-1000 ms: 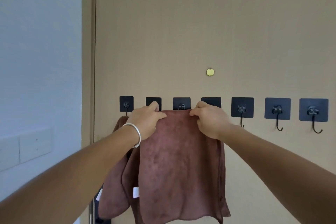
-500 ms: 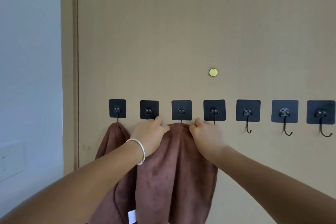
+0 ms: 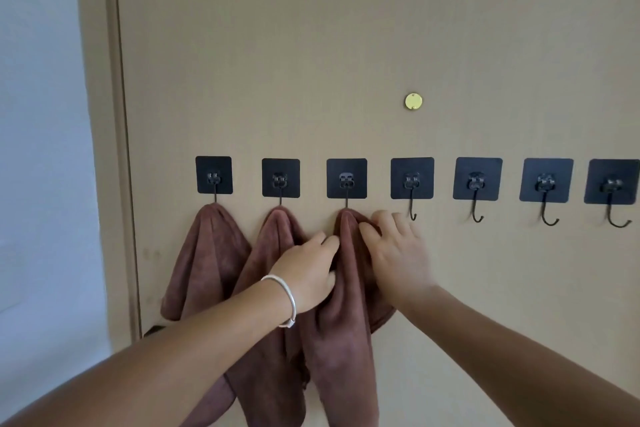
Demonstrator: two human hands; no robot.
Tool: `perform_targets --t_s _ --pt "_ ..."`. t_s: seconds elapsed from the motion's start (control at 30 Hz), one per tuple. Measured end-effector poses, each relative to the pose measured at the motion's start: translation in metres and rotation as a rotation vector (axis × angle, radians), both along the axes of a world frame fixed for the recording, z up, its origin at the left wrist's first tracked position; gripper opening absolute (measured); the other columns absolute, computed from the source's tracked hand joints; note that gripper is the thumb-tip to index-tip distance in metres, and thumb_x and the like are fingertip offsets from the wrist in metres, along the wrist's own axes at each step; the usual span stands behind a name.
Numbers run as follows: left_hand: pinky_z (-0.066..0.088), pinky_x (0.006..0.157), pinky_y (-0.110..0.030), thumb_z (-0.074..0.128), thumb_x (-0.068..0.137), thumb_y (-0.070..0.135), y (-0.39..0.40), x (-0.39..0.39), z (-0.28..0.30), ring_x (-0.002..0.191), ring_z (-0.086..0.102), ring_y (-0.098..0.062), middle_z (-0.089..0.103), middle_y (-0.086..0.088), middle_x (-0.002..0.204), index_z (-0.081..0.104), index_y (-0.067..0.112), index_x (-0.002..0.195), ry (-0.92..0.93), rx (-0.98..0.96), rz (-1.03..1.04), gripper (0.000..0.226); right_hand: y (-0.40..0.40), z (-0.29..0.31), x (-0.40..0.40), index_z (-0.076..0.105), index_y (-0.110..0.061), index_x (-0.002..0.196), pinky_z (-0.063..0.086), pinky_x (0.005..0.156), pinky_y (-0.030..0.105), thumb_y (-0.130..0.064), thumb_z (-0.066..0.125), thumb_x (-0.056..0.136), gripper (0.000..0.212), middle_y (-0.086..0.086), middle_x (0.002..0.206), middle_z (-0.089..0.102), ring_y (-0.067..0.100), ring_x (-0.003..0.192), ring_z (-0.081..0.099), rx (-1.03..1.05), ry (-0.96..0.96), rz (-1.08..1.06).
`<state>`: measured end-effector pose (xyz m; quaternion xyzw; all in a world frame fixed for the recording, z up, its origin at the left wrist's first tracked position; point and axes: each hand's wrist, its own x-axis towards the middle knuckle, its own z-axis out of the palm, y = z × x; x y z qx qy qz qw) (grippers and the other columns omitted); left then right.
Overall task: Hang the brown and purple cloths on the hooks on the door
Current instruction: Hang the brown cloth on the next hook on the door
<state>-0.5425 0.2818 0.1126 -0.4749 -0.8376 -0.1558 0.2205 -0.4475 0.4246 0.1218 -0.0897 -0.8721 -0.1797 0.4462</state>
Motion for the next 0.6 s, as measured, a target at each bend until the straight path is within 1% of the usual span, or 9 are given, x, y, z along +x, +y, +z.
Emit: perform_targets --t_s 0.07,0.13,0.17,0.27,0.33,0.4,0.47,0.53,0.6 --pt "0.046 0.090 -0.038 0.051 0.088 0.031 -0.001 0.000 -0.002 0.105 0.056 -0.026 0.049 0.001 0.115 0.043 0.026 0.115 -0.236 0.031 -0.090 0.028 0.002 -0.007 0.000 0.060 -0.012 0.112 0.050 0.073 0.038 -0.011 0.057 0.086 0.026 0.008 0.104 0.055 0.029 0.090 0.054 -0.197 -0.040 0.086" --pt "0.043 0.084 -0.028 0.052 0.088 0.030 -0.001 0.002 -0.004 0.101 0.055 -0.018 0.051 0.011 0.102 0.040 0.036 0.097 -0.397 0.008 -0.135 0.016 0.003 -0.015 0.001 0.055 -0.012 0.124 0.050 0.075 0.039 -0.009 0.049 0.088 0.037 0.006 0.111 0.053 0.027 0.096 0.053 -0.399 -0.052 0.200" --pt "0.040 0.081 -0.025 0.051 0.089 0.028 -0.001 0.004 -0.004 0.097 0.054 -0.017 0.049 0.013 0.096 0.037 0.038 0.089 -0.411 -0.025 -0.128 0.018 0.003 -0.018 0.002 0.054 -0.012 0.126 0.049 0.077 0.038 -0.007 0.047 0.088 0.039 0.006 0.112 0.054 0.026 0.098 0.054 -0.448 -0.033 0.237" --pt "0.043 0.087 -0.033 0.044 0.090 0.021 0.000 0.011 -0.002 0.100 0.054 -0.023 0.051 0.002 0.104 0.040 0.028 0.090 -0.313 -0.054 -0.044 0.009 0.002 -0.027 0.002 0.054 -0.013 0.128 0.048 0.078 0.036 -0.009 0.047 0.091 0.038 0.003 0.111 0.055 0.023 0.099 0.054 -0.471 -0.010 0.284" --pt "0.045 0.090 -0.040 0.038 0.093 0.021 -0.001 0.016 0.002 0.101 0.056 -0.028 0.052 -0.002 0.109 0.046 0.022 0.094 -0.209 0.032 0.040 0.008 0.001 -0.029 0.003 0.054 -0.014 0.129 0.049 0.078 0.036 -0.012 0.049 0.091 0.038 0.002 0.113 0.056 0.021 0.100 0.053 -0.460 -0.023 0.296" --pt "0.045 0.088 -0.042 0.033 0.098 0.031 -0.002 0.022 0.006 0.102 0.058 -0.028 0.056 -0.002 0.113 0.049 0.021 0.107 -0.144 0.177 0.057 0.021 0.001 -0.030 0.006 0.057 -0.011 0.126 0.050 0.079 0.036 -0.009 0.055 0.088 0.038 0.004 0.114 0.057 0.023 0.102 0.055 -0.405 -0.007 0.321" --pt "0.047 0.086 -0.039 0.030 0.095 0.051 -0.003 0.025 0.008 0.105 0.060 -0.027 0.059 -0.001 0.121 0.041 0.023 0.129 -0.084 0.266 0.028 0.045 0.002 -0.030 0.007 0.061 -0.004 0.119 0.052 0.082 0.035 -0.004 0.064 0.082 0.037 0.010 0.114 0.060 0.028 0.102 0.058 -0.307 0.047 0.375" --pt "0.050 0.082 -0.035 0.034 0.087 0.065 -0.004 0.026 0.004 0.104 0.062 -0.024 0.058 0.000 0.127 0.022 0.025 0.144 -0.015 0.232 0.031 0.071 0.003 -0.032 0.006 0.062 -0.001 0.118 0.051 0.087 0.036 -0.004 0.067 0.081 0.037 0.013 0.117 0.061 0.030 0.108 0.057 -0.243 0.083 0.398" --pt "0.049 0.077 -0.034 0.046 0.088 0.057 -0.003 0.025 -0.005 0.100 0.063 -0.025 0.057 0.000 0.128 0.013 0.024 0.146 0.051 0.127 0.085 0.075 0.005 -0.035 0.005 0.061 0.000 0.120 0.051 0.092 0.039 -0.002 0.066 0.080 0.040 0.014 0.120 0.060 0.032 0.115 0.056 -0.220 0.059 0.391"
